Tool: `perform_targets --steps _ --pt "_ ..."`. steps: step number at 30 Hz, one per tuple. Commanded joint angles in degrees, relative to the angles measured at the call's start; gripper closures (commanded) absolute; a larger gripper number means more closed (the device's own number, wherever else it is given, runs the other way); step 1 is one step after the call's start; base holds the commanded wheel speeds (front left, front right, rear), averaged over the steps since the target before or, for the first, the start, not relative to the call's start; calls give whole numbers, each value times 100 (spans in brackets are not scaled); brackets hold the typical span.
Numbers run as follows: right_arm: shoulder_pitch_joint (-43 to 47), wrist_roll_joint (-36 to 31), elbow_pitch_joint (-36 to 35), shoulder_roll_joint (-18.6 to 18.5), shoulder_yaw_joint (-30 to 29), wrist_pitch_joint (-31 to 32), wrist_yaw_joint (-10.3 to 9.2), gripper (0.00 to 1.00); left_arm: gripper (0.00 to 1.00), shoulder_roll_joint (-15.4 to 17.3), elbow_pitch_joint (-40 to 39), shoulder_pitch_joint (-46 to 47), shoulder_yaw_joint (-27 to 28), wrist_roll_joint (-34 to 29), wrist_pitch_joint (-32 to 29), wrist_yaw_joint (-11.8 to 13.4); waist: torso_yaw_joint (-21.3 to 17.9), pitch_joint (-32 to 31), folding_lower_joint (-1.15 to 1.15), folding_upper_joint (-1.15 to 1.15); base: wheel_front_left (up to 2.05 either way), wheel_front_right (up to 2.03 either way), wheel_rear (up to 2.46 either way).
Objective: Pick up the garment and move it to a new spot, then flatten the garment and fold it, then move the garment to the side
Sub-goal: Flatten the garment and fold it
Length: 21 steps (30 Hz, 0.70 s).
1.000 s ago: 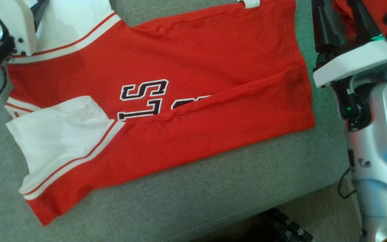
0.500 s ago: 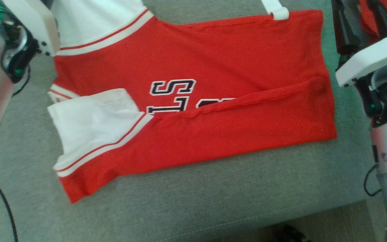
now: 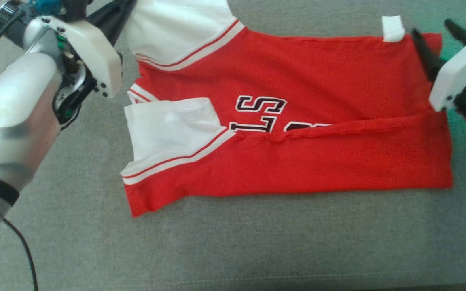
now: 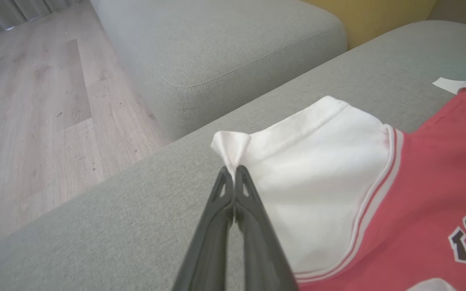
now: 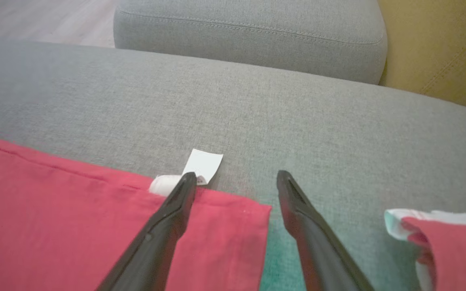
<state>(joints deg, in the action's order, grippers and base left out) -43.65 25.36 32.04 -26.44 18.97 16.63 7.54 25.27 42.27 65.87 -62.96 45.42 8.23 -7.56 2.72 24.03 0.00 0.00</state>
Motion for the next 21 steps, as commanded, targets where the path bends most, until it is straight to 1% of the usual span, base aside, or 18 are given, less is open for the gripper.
perform_targets --steps 1,6,10,16,17,18,19,21 --pt "-114 49 -84 -168 87 13 -5 0 100 189 -110 250 152 -62 41 8 75 70 0 0 0 0 0" --pt "-406 121 369 -451 643 218 -5 0 100 151 -271 272 83 -68 5 8 175 168 0 0 0 0 0" --pt "-569 347 662 -572 946 422 -5 0 100 147 -296 300 53 -73 -17 8 188 207 0 0 0 0 0" --pt "-715 804 913 -670 1417 1077 -5 0 100 171 -217 346 43 -73 -14 23 121 266 0 0 0 0 0" --pt "-741 909 909 -682 1473 1175 -5 13 100 172 -195 355 44 -70 -12 23 109 278 0 0 0 0 0" --pt "-783 1003 886 -697 1509 1224 -5 53 100 173 -170 369 44 -68 -11 23 98 292 0 0 0 0 0" --pt "-845 1073 848 -723 1523 1194 -5 100 100 172 -143 390 46 -67 -9 23 88 308 0 0 0 0 0" --pt "-984 1188 808 -757 1495 1051 -5 100 100 170 -78 450 73 -63 20 44 67 342 0 0 0 0 0"
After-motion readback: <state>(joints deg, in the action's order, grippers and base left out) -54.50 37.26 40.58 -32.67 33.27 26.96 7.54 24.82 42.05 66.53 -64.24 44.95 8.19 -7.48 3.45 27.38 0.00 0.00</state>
